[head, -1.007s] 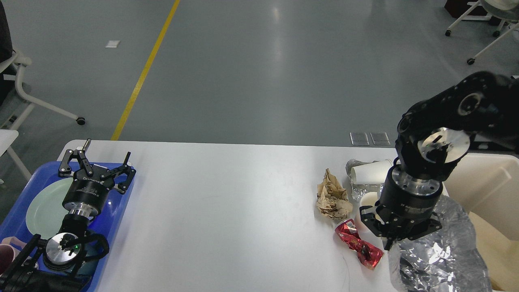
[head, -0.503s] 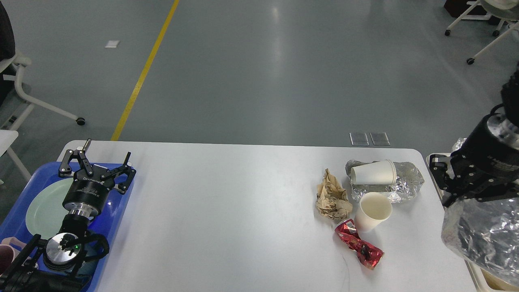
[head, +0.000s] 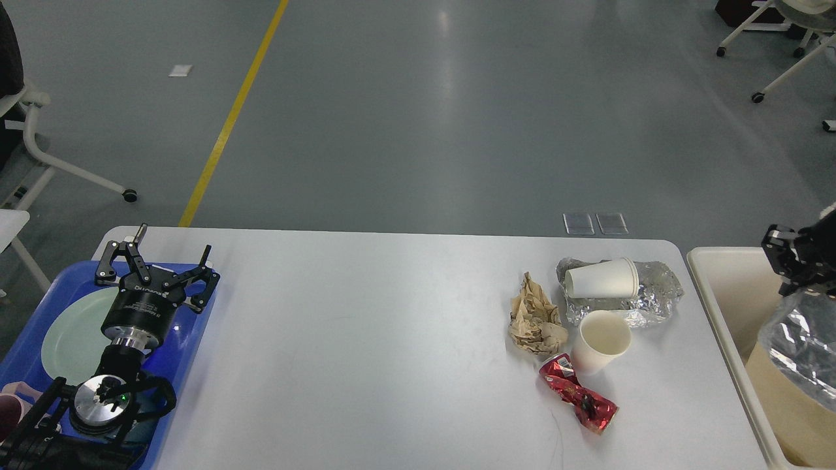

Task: Tidy desktop
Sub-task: 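Carry the silver foil wrap into the white bin and release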

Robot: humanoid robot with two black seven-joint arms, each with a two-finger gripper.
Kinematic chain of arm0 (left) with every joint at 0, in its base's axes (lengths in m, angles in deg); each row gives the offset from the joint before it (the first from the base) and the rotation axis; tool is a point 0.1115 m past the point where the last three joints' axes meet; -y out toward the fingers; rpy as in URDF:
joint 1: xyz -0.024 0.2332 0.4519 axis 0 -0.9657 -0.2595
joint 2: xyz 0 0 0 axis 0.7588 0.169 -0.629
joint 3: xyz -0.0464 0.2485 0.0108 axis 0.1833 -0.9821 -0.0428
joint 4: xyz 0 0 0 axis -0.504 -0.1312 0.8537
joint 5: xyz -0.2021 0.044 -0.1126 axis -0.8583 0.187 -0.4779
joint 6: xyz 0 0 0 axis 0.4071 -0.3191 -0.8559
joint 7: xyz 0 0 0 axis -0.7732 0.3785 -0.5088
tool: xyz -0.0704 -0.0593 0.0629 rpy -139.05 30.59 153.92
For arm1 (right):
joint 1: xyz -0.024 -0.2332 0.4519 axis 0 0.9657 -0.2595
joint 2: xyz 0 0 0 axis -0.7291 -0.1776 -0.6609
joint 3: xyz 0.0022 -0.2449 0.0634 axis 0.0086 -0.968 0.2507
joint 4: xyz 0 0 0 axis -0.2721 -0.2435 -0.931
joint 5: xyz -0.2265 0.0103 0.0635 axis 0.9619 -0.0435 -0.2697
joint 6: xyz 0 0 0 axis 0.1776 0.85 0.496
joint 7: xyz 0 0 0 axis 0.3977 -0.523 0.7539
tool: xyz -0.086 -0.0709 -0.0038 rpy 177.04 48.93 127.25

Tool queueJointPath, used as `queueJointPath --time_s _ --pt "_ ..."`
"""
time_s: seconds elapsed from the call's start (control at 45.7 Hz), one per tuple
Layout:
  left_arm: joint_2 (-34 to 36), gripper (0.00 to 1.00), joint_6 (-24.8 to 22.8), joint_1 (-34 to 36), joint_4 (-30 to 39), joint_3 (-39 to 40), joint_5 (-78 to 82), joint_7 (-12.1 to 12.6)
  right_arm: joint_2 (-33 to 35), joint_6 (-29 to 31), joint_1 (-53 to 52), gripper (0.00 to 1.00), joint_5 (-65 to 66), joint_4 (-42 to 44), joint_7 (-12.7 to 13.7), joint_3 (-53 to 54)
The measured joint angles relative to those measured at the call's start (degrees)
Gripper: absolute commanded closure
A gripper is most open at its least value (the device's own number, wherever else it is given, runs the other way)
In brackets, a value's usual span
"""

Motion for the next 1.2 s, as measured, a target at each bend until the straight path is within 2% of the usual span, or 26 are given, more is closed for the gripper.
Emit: queueJointPath --time_s 0.153,0.394,0.591,0.744,1.007,1.203 --pt "0.0 0.03 0.0 0.0 0.0 0.0 0.0 0.0 2.5 -7.3 9.3 1.00 0.7 6.3 0.0 1.6" --pt "0.0 0.03 0.0 0.0 0.0 0.0 0.0 0.0 3.7 -10.7 29.5 1.00 0.5 24.4 0.2 8.5" --pt "0.0 0.03 0.0 0.0 0.0 0.0 0.0 0.0 4.0 -17.3 48.6 1.00 -0.1 37.2 0.2 17.9" --pt "0.0 0.03 0.0 0.0 0.0 0.0 0.0 0.0 2.6 -18.1 62.0 1.00 -0.2 50.3 0.3 24.0" --pt "0.0 0.03 0.0 0.0 0.0 0.0 0.0 0.0 -4.1 -18.6 80.8 1.00 -0.2 74.1 0.3 31.6" --pt "0.0 0.03 0.0 0.0 0.0 0.0 0.0 0.0 -8.0 -19.2 87.7 1.00 -0.3 82.0 0.3 32.8"
